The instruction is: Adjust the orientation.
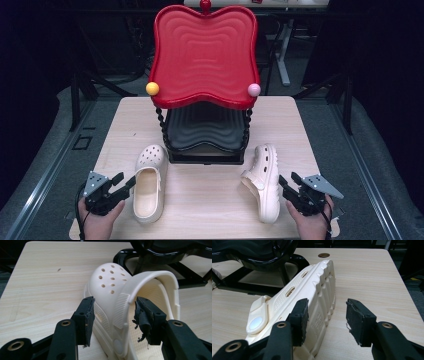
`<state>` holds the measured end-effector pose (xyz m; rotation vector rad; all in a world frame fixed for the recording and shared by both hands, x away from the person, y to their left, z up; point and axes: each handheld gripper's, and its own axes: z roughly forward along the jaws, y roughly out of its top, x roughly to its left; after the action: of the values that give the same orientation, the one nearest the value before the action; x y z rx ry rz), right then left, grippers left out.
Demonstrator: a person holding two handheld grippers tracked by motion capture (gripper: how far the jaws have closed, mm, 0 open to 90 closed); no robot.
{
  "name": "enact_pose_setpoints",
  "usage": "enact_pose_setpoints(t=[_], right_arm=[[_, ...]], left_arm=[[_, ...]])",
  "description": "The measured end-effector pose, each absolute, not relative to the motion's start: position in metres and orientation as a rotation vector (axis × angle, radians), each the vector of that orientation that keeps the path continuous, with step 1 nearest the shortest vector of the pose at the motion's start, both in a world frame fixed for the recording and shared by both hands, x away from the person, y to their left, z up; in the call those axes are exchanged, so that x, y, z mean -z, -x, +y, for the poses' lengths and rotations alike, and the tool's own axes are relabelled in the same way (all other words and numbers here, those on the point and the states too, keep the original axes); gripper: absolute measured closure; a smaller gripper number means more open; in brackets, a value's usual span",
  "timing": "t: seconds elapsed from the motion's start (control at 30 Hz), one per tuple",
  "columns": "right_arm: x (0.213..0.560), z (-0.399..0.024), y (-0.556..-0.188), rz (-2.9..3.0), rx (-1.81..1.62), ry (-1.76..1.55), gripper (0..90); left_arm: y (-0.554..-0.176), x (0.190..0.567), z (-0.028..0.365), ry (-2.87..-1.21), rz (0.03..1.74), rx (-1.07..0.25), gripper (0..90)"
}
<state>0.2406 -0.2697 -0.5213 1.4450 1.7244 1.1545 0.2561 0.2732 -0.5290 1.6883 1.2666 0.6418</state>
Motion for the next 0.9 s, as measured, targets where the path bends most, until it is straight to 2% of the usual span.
enact_pose_setpoints(t=[0.3,0.47,0.53,0.83,0.9], right_arm=[[0.521,-0.271,-0.242,1.712,-1.176,-1.458,50.8],[0.521,-0.271,-0.241,1.705,-1.157,-1.458,50.9],[0.521,-0.271,-0.241,1.698,-1.161,-1.460,51.4],[0.520,-0.273,-0.239,1.679,-1.177,-1.459,53.0],[0.520,-0.273,-0.239,1.684,-1.171,-1.465,53.1]], left_arm=[[-0.254,0.531,0.261,-1.758,1.234,-0.662,51.3],[-0.258,0.534,0.255,-1.802,1.224,-0.712,61.1],[-0.259,0.535,0.253,-1.818,1.227,-0.739,61.7],[-0.247,0.518,0.248,-1.757,1.150,-0.780,61.8],[-0.247,0.515,0.247,-1.743,1.147,-0.801,64.8]])
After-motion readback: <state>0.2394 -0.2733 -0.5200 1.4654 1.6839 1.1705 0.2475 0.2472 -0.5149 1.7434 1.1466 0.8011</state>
